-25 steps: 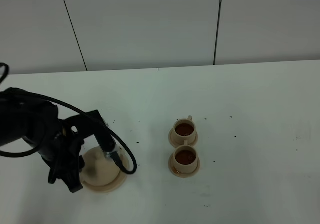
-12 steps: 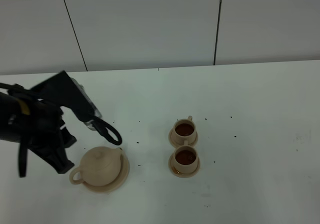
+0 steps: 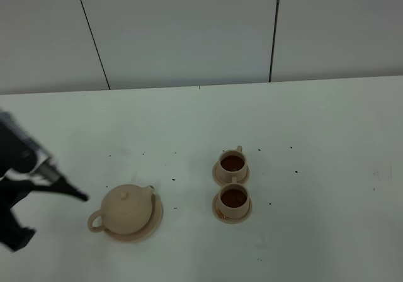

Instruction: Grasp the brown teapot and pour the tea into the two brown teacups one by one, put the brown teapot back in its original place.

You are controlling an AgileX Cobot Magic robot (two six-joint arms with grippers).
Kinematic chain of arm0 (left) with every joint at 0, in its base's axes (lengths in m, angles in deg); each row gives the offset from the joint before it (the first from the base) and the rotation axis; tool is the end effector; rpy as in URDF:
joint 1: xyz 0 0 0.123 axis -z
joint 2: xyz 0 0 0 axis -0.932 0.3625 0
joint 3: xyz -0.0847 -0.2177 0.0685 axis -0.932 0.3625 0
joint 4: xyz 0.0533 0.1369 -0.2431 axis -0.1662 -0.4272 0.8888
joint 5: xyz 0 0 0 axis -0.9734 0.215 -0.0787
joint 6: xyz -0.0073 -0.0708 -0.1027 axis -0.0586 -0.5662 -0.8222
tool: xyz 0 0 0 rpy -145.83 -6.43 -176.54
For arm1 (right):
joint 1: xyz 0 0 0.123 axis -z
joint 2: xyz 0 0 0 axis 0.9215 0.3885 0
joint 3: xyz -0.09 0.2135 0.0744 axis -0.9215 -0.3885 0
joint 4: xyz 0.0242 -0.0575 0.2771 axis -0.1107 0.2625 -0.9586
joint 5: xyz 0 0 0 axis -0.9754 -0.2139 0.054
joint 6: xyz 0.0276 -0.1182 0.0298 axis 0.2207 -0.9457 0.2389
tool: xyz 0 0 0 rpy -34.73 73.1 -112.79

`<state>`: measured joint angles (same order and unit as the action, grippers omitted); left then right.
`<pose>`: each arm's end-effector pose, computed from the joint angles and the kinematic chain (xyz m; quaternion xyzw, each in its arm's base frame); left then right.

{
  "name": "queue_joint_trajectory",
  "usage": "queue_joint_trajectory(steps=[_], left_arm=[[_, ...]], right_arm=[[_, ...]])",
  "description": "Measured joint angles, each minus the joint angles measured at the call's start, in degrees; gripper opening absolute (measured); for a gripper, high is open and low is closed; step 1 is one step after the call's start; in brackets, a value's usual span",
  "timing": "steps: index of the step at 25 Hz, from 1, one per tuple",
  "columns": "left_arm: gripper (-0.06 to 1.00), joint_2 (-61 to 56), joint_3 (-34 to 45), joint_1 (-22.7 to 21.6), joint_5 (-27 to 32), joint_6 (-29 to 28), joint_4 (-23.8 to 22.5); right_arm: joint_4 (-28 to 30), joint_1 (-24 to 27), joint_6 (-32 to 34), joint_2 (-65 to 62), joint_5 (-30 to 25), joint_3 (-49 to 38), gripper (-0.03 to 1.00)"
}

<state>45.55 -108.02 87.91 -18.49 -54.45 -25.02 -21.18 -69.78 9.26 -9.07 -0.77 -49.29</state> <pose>0.2528 -0.0644 0.2731 0.3271 0.8503 0.1106 0.3972 0.0950 0.0238 0.2751 -0.0031 0.8512 0.1129 0.5126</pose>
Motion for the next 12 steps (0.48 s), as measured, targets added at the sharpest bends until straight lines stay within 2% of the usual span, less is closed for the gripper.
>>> queue_joint_trajectory(steps=[4,9,12], left_arm=[[0.41,-10.25,1.84,0.0,8.83,-8.83,-2.46],[0.4,-22.15,2.03,0.0,20.63,-12.98,-3.04],[0.4,-28.12,3.87,0.0,24.45,-15.44,-2.69]], right_arm=[[0.0,0.0,0.0,0.0,0.0,0.0,0.24],[0.0,0.0,0.0,0.0,0.0,0.0,0.24],[0.0,0.0,0.0,0.0,0.0,0.0,0.24]])
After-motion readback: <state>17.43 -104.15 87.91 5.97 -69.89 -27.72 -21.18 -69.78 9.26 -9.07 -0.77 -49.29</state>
